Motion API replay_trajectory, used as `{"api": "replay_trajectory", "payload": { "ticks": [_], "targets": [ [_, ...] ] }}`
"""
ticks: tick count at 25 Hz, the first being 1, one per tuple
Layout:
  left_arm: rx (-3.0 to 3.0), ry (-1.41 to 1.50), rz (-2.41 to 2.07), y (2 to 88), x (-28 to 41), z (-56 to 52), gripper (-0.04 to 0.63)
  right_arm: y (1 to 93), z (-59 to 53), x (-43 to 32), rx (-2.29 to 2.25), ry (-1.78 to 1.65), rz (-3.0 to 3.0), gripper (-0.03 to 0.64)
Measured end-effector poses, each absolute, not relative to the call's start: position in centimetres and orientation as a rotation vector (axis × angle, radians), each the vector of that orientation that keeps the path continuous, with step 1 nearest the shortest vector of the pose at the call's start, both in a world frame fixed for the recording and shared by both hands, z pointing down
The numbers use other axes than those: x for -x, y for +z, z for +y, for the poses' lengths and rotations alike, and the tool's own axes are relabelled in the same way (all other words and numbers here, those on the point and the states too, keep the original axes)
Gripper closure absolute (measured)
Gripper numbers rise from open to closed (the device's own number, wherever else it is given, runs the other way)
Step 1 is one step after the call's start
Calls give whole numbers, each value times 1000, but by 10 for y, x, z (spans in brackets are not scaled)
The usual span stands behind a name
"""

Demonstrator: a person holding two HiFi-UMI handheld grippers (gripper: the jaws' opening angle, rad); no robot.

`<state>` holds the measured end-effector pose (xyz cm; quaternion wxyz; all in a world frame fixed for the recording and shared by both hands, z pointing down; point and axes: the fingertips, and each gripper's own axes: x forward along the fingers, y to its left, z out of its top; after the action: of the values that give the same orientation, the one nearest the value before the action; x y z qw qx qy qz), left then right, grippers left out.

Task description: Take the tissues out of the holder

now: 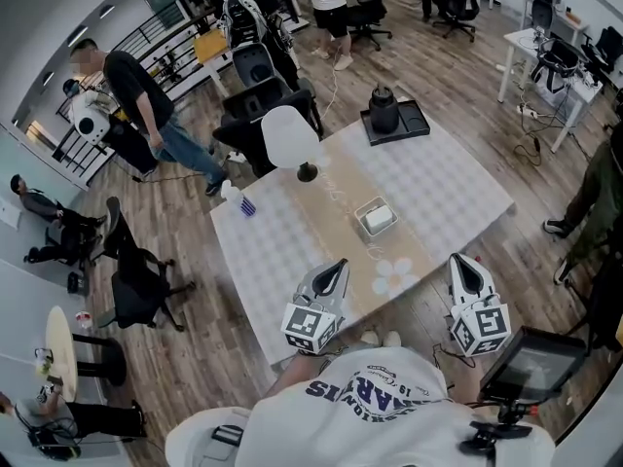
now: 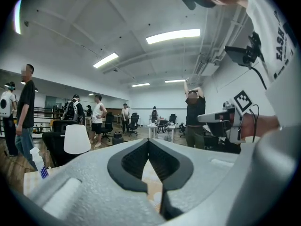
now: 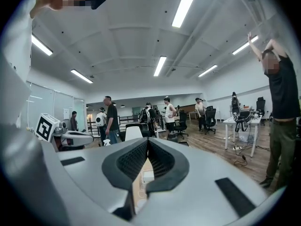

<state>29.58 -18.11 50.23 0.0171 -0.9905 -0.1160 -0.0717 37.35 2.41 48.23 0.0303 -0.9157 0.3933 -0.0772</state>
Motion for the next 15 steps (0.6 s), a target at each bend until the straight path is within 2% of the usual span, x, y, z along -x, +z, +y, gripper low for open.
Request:
{"api": "replay_trajectory", "payload": {
  "ticks": [15],
  "targets": [
    [2909,-500,-483,548,-378,-186,579,494,60,-381,2885,-288,1026,607]
  ]
}}
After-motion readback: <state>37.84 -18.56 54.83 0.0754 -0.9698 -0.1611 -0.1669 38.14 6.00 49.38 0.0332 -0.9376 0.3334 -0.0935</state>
